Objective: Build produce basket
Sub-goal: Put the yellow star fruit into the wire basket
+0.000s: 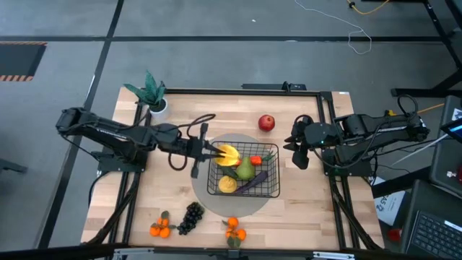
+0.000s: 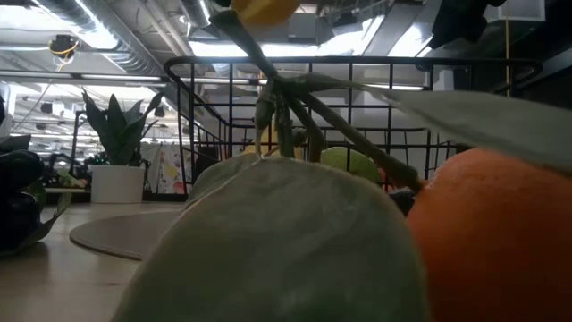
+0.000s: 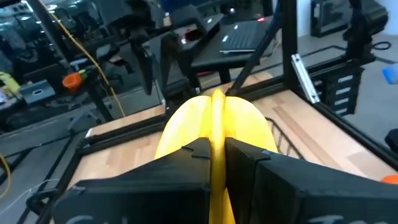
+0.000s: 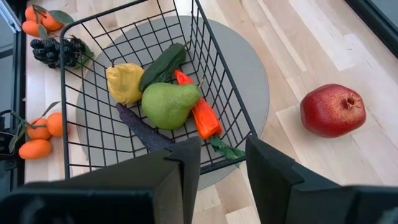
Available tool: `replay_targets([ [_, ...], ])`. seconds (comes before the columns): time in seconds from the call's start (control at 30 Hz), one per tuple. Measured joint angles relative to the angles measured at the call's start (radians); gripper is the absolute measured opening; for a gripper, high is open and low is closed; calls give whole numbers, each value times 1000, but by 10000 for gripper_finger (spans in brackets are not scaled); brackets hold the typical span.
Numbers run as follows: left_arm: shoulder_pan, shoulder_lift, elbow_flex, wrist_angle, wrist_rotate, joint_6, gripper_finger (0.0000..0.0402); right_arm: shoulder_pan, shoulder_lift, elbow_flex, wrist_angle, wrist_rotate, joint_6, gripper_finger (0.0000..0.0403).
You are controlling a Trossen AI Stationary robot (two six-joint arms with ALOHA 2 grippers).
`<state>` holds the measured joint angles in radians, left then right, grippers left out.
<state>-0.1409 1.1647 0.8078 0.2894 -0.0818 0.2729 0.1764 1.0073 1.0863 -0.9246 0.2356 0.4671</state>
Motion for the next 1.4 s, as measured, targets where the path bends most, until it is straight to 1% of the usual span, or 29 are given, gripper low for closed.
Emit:
replay_targets([
  [0.1,14,10,0,2,-3,-11,5,0,0,0,0,0,0,114],
  [0.27,43,16,0,23,-2,-134,5,0,0,0,0,0,-1,114],
  [0.47,55,56,-1,61,0,-140,5,0,0,0,0,0,-4,114],
  [0.57,56,82,25,64,0,-140,5,0,0,0,1,0,-4,114],
  [0.63,56,108,50,64,32,-140,5,0,0,0,2,1,-4,114],
  [0.77,55,178,97,59,157,-132,5,0,1,0,4,1,-4,114],
  [0.9,56,246,170,-28,232,-120,5,0,1,-1,8,1,-4,114],
  [1.0,56,289,232,-139,236,-121,5,0,1,-1,8,1,-4,114],
  [1.13,56,331,291,-240,237,-119,5,0,1,-1,8,1,-4,114],
  [1.4,56,325,300,-367,238,-106,5,0,1,-1,8,1,-4,114],
])
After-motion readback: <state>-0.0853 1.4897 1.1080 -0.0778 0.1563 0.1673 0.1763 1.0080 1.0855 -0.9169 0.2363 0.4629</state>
